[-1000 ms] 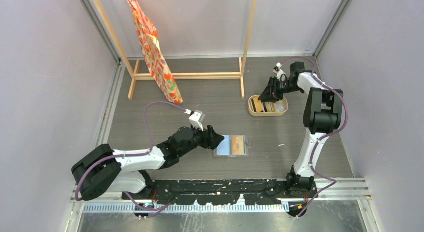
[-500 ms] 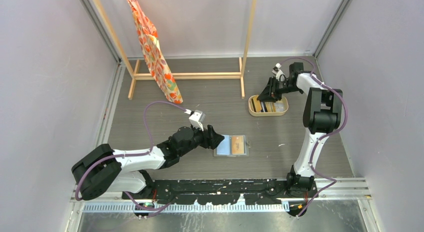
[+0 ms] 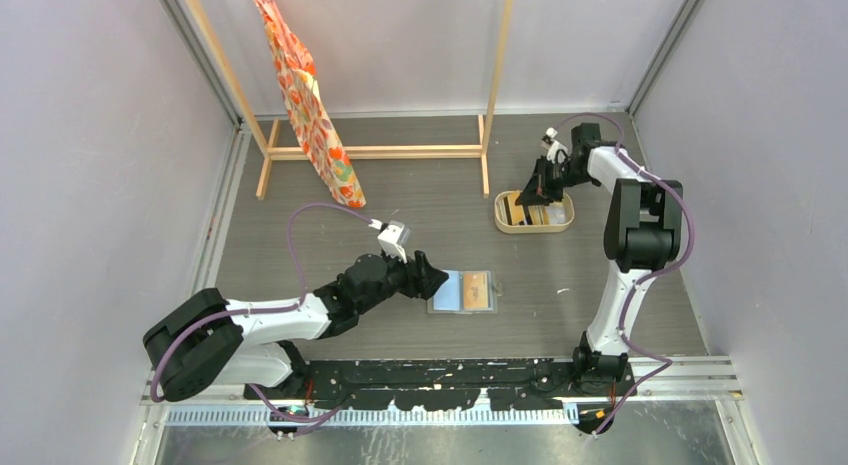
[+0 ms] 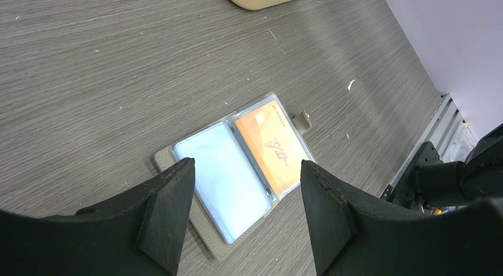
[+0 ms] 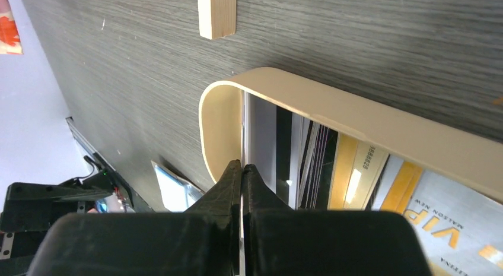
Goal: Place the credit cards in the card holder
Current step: Pick up the credit card from the storage box.
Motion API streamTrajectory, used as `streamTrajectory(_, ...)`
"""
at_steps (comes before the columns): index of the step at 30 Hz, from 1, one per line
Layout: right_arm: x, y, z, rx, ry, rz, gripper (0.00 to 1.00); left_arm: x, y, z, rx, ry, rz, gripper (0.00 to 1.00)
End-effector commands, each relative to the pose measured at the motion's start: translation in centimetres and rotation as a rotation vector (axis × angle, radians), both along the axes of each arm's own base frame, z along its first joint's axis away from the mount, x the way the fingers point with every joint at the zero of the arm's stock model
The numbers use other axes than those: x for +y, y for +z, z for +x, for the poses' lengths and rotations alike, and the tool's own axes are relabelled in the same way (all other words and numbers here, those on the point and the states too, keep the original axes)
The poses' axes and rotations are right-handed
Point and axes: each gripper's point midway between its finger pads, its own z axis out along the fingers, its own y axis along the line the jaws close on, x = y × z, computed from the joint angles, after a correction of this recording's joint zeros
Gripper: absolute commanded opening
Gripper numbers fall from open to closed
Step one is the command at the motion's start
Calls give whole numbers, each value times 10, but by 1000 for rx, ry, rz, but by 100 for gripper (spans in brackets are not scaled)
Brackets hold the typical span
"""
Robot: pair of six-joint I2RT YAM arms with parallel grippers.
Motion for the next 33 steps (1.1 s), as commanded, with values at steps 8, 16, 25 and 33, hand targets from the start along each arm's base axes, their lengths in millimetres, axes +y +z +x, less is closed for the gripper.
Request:
streamTrajectory(8, -12, 56, 10, -176, -47, -52, 1, -1, 34, 7, -73, 18, -72, 67)
streamTrajectory(16, -10, 95, -2, -265, 11, 97, 1, -20, 92, 6, -197, -79, -123, 98)
streamTrajectory(25, 2, 126, -9, -259, -21, 317, 2, -94, 108, 48, 29, -219, -234, 97)
streamTrajectory(33, -6, 142, -9, -270, -52, 378, 3, -122, 82, 128, 230, -189, -326, 88)
